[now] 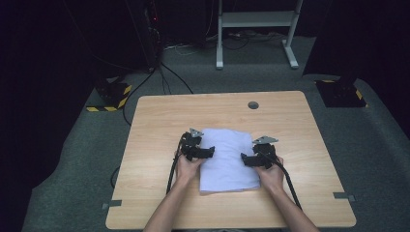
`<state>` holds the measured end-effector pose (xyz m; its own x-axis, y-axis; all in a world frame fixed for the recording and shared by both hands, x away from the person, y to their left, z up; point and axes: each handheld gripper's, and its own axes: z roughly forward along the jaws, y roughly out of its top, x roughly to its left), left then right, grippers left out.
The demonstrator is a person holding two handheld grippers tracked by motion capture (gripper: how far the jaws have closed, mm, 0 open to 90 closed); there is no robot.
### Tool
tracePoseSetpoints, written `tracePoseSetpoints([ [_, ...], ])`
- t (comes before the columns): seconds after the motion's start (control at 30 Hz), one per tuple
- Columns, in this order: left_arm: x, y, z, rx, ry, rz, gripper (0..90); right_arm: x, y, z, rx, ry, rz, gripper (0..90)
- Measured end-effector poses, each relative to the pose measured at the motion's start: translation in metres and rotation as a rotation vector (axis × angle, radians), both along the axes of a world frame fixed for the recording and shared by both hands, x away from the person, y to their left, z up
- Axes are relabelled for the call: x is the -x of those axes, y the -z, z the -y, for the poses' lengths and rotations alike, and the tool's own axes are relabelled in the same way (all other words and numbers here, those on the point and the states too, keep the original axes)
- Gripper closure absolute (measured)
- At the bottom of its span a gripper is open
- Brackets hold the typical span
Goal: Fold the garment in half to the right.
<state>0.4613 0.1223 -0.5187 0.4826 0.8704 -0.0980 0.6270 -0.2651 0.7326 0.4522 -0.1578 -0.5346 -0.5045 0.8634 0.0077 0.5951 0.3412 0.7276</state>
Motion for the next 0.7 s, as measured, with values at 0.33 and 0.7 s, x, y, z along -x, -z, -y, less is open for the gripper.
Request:
tracePoseSetpoints([
  [0.33,0.024,0.007,-0.012,-0.026,0.009,0.001,15.3,0.012,0.005,0.011,0.007,-0.018,-0.001,16.0],
  [0.7,0.044,0.010,-0.004,-0.066,0.043,0.020,15.5,0.033,0.000,0.013,0.022,-0.056,0.027,16.4],
])
